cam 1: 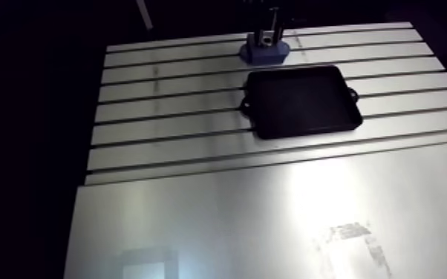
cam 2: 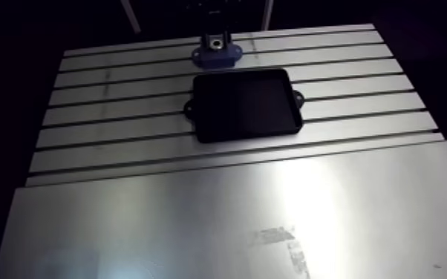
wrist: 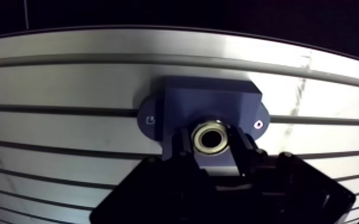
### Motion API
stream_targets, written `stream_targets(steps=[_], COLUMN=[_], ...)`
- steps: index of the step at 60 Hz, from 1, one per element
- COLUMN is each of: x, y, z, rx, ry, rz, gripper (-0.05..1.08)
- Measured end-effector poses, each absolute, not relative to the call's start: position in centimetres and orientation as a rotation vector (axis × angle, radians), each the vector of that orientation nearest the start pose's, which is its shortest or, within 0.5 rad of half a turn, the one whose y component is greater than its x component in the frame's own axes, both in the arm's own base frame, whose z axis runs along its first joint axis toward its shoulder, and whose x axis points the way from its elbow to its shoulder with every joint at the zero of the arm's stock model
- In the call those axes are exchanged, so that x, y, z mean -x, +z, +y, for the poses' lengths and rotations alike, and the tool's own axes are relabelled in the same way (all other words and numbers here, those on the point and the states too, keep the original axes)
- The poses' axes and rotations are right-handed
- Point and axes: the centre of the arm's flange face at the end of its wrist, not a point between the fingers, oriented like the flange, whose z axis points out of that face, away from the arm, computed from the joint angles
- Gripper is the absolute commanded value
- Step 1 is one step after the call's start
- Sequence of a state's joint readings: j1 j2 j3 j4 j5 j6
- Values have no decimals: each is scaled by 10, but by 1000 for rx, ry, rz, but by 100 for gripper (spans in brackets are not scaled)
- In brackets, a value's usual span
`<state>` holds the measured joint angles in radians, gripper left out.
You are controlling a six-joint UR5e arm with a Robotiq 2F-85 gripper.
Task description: Pick up the bearing and press it into the housing until flush.
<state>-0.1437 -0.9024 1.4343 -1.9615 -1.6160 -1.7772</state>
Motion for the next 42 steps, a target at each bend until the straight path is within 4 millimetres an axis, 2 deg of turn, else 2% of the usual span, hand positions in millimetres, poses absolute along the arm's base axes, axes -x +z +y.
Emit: stream_targets(steps=[13, 15, 16, 17, 18, 19, 20, 32, 42], x=[697, 697, 697, 697, 697, 697, 697, 697, 697], y=[184, 184, 184, 184, 184, 184, 184, 193, 215], z=[-29, -29, -29, -29, -29, -29, -29, -29, -29], rx=[99, 99, 99, 99, 98, 98, 98, 86, 82], ry=[30, 30, 30, 30, 30, 30, 30, 35, 42], rz=[2992, 2992, 2992, 2992, 2992, 2992, 2992, 3010, 3042], gripper=[70, 66, 52, 52, 27, 27, 2, 0, 0])
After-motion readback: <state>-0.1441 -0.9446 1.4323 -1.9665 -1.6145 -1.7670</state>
